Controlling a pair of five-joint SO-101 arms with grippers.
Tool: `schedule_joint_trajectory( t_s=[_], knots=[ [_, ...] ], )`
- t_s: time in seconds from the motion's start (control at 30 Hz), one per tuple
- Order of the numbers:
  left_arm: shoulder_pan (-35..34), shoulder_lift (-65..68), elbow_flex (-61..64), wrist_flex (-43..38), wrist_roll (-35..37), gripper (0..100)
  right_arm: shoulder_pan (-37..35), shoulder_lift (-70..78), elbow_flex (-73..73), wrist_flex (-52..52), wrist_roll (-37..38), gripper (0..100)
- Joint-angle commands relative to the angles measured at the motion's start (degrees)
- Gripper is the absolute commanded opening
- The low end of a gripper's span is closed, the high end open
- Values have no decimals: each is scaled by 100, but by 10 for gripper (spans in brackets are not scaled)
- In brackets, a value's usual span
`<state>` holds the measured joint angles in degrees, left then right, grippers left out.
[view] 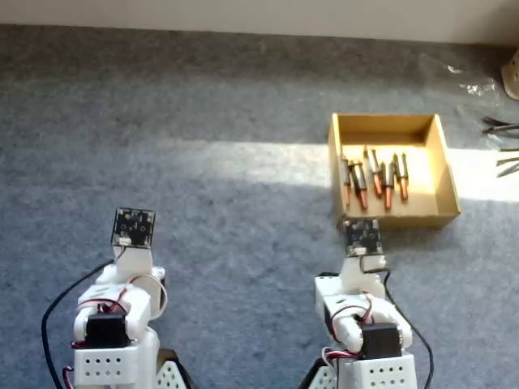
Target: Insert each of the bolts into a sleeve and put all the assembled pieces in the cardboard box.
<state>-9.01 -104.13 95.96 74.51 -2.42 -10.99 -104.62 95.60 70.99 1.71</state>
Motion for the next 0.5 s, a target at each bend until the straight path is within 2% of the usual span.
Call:
schedule_joint_trajectory(
  t_s=[0.0, 0.23, 0.47],
  knots=[
    [-101, -13, 119, 114, -9, 6, -48, -31, 655, 31, -53, 4],
    [-462, -13, 119, 114, -9, 6, -48, -31, 655, 31, -53, 4],
    [-435, -22, 119, 123, -9, 6, -48, -31, 655, 31, -53, 4]
  ],
)
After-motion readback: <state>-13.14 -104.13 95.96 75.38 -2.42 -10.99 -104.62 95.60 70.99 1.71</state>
